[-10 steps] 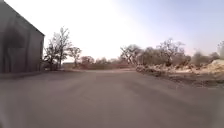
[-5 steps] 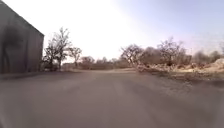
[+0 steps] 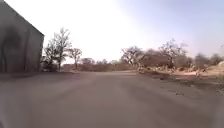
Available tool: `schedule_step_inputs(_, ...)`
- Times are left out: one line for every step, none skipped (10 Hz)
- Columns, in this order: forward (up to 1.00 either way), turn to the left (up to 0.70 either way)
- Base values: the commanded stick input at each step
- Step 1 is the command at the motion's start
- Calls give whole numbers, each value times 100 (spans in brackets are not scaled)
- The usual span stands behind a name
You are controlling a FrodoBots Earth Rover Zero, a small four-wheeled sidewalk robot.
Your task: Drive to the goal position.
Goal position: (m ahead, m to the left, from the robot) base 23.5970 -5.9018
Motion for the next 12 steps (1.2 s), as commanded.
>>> schedule_step_inputs(70, 0)
schedule_step_inputs(70, 0)
schedule_step_inputs(70, 0)
schedule_step_inputs(70, 0)
schedule_step_inputs(70, 0)
schedule_step_inputs(70, 0)
schedule_step_inputs(70, 0)
schedule_step_inputs(70, 0)
schedule_step_inputs(70, 0)
schedule_step_inputs(70, 0)
schedule_step_inputs(70, 0)
schedule_step_inputs(70, 0)
